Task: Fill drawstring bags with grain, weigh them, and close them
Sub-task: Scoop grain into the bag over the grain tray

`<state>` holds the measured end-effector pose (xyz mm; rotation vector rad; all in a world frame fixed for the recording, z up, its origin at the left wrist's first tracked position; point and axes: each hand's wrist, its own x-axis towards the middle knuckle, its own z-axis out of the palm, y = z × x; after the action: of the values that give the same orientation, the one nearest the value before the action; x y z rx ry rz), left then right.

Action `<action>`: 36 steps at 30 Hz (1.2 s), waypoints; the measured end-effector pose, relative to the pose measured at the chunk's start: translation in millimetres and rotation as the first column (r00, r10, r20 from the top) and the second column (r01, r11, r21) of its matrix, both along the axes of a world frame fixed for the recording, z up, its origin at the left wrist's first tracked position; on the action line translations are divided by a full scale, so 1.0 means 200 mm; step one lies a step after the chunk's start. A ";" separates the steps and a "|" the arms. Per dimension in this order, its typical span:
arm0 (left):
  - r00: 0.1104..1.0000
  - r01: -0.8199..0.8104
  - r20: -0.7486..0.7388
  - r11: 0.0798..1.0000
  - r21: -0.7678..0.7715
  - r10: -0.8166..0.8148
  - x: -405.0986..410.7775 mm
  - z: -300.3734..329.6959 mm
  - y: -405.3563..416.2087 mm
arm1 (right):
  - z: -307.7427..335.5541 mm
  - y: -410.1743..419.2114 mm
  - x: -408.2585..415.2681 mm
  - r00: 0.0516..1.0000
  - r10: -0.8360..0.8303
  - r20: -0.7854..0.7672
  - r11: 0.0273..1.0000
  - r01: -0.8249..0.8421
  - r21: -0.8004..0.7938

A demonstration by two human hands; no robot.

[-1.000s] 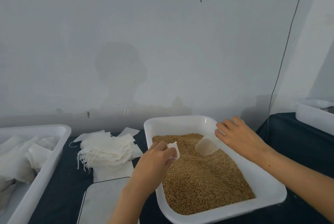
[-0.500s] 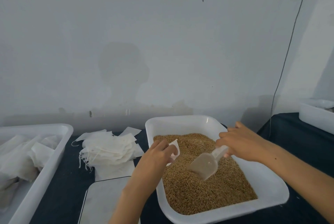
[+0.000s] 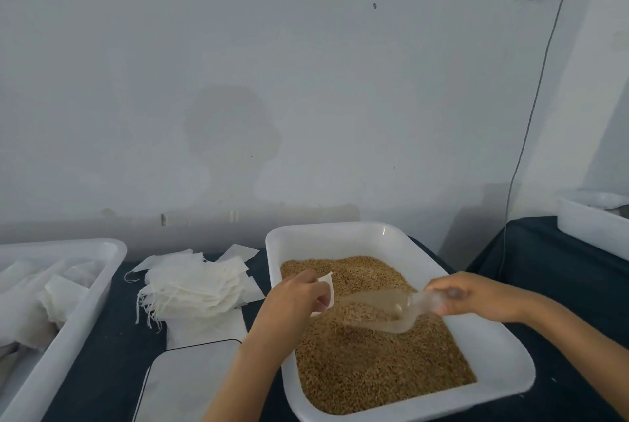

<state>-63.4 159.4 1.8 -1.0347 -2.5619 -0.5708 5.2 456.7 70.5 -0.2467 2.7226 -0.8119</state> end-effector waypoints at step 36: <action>0.994 -0.022 0.111 0.929 0.368 -0.020 -0.02 0.05 0.08 | 0.35 -0.16 -0.05 0.993 -0.120 0.004 0.874 0.104 0.476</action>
<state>-66.9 175.0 11.8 -0.8881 -2.4117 -1.0902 -5.6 423.8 139.6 0.0337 2.8159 -0.1462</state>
